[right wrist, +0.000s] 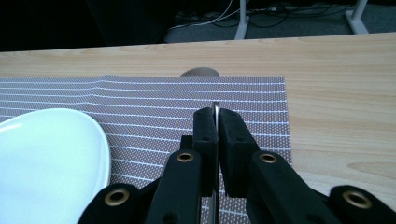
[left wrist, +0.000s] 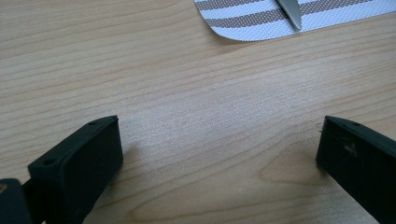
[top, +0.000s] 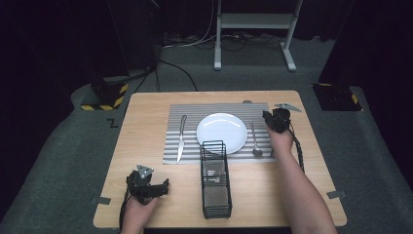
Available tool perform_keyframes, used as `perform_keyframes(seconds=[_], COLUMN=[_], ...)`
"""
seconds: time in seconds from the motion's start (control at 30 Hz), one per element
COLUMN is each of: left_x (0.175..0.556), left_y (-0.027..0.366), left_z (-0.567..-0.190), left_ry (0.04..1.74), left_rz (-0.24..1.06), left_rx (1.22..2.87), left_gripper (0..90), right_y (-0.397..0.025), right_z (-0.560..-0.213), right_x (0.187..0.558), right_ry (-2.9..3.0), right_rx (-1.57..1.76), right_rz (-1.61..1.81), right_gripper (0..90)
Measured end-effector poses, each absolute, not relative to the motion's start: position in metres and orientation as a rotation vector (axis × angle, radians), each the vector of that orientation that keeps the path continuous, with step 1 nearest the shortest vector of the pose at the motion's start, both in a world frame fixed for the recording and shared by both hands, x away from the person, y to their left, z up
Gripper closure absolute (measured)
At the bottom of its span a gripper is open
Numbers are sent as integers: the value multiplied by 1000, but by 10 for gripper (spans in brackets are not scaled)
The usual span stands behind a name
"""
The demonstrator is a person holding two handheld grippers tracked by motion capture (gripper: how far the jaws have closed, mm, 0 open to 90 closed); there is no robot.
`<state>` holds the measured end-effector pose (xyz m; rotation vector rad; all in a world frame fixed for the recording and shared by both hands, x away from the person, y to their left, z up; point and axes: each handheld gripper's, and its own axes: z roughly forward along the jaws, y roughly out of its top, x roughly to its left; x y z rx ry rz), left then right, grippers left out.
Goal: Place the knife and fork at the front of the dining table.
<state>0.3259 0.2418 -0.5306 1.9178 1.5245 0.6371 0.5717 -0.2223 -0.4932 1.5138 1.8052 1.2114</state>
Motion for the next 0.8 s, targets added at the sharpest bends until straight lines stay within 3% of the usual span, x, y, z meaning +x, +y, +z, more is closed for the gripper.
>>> perform_keyframes(seconds=[0.13,0.37,0.57,0.8], left_x=[326,326,326,326], left_y=[242,242,242,242], left_z=[-531,-531,-531,-531], left_ry=[1524,1524,1523,1523], left_rz=[637,637,637,637], left_rx=[1918,1916,1919,1919], left_gripper=[6,6,7,6], right_y=[-226,-228,-243,-270], right_z=[-493,-488,-484,-498], right_x=[572,559,522,478], right_ry=[1790,1807,1827,1866], right_rx=[1542,1532,1476,1504], right_rz=[1225,1188,1065,928], right_gripper=[780,822,891,897])
